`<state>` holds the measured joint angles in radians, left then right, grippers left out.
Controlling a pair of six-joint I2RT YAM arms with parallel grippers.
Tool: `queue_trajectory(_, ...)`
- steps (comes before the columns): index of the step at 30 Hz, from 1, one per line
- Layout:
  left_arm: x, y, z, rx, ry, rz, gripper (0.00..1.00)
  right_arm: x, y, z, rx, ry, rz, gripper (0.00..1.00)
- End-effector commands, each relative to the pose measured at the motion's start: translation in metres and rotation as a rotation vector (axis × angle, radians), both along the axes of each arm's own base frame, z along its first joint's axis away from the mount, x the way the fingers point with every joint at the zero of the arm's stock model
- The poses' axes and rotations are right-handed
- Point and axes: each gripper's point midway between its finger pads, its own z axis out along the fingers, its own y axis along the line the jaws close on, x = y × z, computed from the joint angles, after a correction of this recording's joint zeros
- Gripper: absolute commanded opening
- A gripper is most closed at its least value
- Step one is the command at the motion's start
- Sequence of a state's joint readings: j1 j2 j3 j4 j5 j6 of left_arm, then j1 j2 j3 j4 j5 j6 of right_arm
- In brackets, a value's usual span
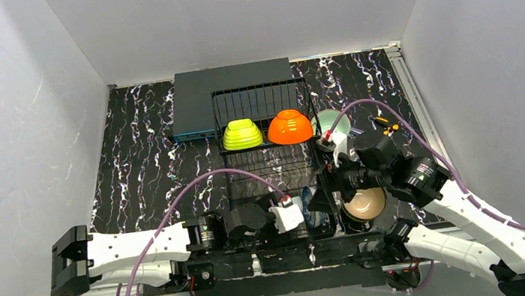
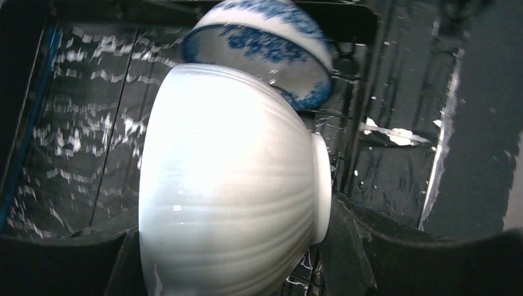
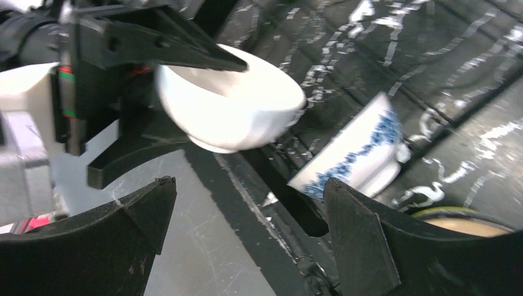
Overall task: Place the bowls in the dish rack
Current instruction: Pick up the bowl from the center of the board, then place the bowl in the dish rack.
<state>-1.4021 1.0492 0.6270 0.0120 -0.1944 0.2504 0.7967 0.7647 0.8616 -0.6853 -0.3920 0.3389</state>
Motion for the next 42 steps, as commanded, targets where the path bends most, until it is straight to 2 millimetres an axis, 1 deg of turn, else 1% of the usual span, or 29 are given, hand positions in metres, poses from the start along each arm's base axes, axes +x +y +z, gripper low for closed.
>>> queue_trajectory(1,0.031,0.011,0.018,-0.164,0.081,0.365,0.00,0.035,-0.025,-0.002,-0.090,-0.084,-0.254,0.96)
queue_trajectory(3,0.041,0.023,0.014,-0.168,0.112,0.509,0.00,0.045,-0.033,-0.006,-0.112,-0.091,-0.336,0.96)
queue_trajectory(4,0.042,0.025,0.013,-0.171,0.128,0.541,0.00,0.048,-0.035,-0.008,-0.116,-0.094,-0.367,0.96)
queue_trajectory(7,0.042,0.025,0.012,-0.205,0.171,0.593,0.00,0.062,-0.048,-0.018,-0.166,-0.107,-0.480,0.96)
queue_trajectory(10,0.039,0.022,0.013,-0.248,0.227,0.611,0.00,0.070,-0.052,-0.028,-0.193,-0.108,-0.526,0.96)
queue_trajectory(13,0.039,0.023,0.014,-0.282,0.279,0.667,0.00,0.074,-0.047,-0.037,-0.190,-0.101,-0.535,0.96)
queue_trajectory(15,0.039,0.024,0.011,-0.276,0.308,0.700,0.00,0.077,-0.041,-0.045,-0.180,-0.089,-0.534,0.95)
queue_trajectory(18,0.043,0.031,0.006,-0.252,0.335,0.802,0.00,0.082,-0.030,-0.053,-0.153,-0.075,-0.525,0.94)
queue_trajectory(21,0.046,0.032,0.006,-0.246,0.364,0.875,0.00,0.087,-0.021,-0.060,-0.143,-0.062,-0.523,0.92)
queue_trajectory(25,0.048,0.024,0.012,-0.289,0.402,0.896,0.00,0.091,-0.019,-0.069,-0.156,-0.047,-0.534,0.92)
queue_trajectory(29,0.052,0.018,0.016,-0.387,0.486,0.929,0.00,0.095,-0.017,-0.072,-0.138,-0.040,-0.556,0.91)
queue_trajectory(31,0.053,0.017,0.014,-0.437,0.527,0.947,0.00,0.098,-0.015,-0.074,-0.129,-0.033,-0.562,0.91)
queue_trajectory(36,0.058,0.019,0.014,-0.546,0.599,0.957,0.00,0.102,-0.017,-0.087,-0.122,-0.004,-0.587,0.90)
queue_trajectory(42,0.066,0.027,0.016,-0.592,0.608,0.971,0.00,0.103,-0.014,-0.097,-0.072,0.047,-0.584,0.87)
